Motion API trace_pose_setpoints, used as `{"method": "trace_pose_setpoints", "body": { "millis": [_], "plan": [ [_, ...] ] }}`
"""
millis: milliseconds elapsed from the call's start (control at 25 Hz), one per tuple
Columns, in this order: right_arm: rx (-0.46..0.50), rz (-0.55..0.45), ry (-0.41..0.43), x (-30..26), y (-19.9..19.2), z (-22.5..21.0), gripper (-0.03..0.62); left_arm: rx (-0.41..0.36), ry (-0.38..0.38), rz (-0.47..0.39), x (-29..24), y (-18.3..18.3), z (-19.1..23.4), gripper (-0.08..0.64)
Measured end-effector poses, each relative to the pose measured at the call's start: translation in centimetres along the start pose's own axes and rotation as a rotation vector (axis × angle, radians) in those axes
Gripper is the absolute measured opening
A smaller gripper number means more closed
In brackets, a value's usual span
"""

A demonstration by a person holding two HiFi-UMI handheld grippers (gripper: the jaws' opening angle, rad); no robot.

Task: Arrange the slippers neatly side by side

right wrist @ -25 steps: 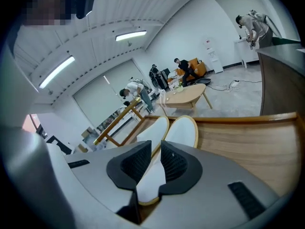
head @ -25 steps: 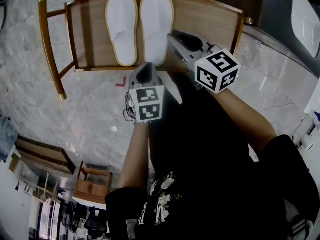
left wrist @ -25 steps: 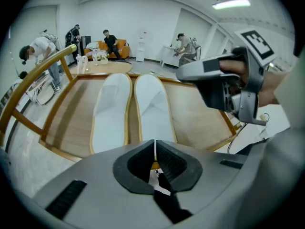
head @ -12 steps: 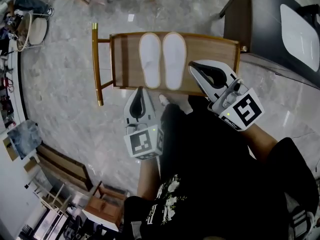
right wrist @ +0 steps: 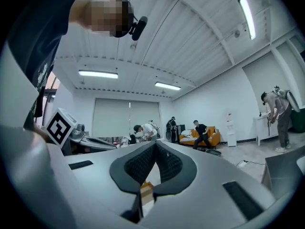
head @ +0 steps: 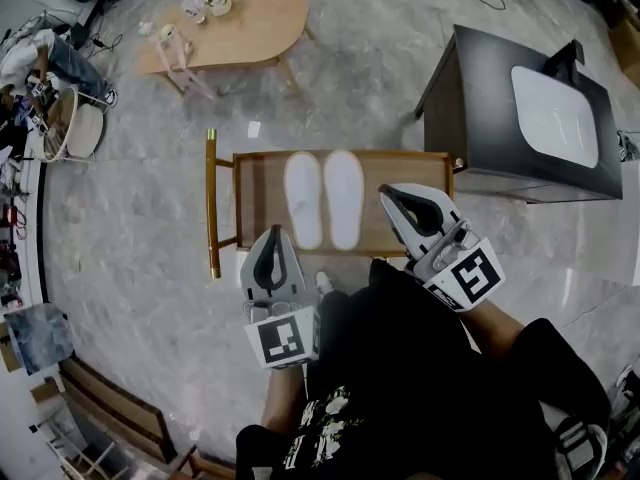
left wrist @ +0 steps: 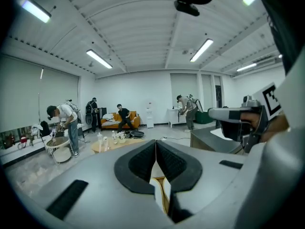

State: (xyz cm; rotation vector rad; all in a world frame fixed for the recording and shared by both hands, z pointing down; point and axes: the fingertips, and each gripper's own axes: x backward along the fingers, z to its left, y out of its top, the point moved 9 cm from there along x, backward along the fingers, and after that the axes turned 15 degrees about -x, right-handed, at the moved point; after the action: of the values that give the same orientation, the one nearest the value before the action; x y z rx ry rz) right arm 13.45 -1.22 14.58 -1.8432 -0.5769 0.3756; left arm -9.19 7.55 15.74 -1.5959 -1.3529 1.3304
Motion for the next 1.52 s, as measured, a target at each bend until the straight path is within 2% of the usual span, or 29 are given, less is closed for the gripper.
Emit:
{"method": "trace_pose_setpoints", "body": {
  "millis": [160,320,400,720,1080,1240,1520],
  "plan": [
    [0.014,0.015,-0.059,0.0,0.5,2.0,-0.002,0.029,-0.011,-0.075,0.7,0.7,2.5,0.005],
    [0.067,0.040,-0.107,-1.1,0.7,4.7,-0.002,0.114,-0.048,-0.110,1.7,-0.2,4.7,0.005],
    [0.098,0.035,-0.139,-1.9,0.8,6.0,-0.002,0.122,-0.067,-0.144,1.9,-0.4,5.5,0.005],
    [0.189,0.019,-0.246,-3.5,-0.2,11.4,-0.003,0.092,-0.160,-0.220,3.2,-1.5,8.9,0.003],
    [0.184,-0.048,-0.398,-0.5,-2.7,13.9,-0.003,-0.020,-0.290,-0.316,4.0,-0.2,8.9,0.003],
    [0.178,-0.057,-0.419,-0.3,-3.3,15.0,-0.003,-0.053,-0.306,-0.330,4.8,-0.2,9.1,0.003],
    [0.191,-0.052,-0.420,-0.3,-3.4,15.8,-0.003,-0.052,-0.300,-0.329,5.5,-0.6,9.2,0.003]
  ]
}}
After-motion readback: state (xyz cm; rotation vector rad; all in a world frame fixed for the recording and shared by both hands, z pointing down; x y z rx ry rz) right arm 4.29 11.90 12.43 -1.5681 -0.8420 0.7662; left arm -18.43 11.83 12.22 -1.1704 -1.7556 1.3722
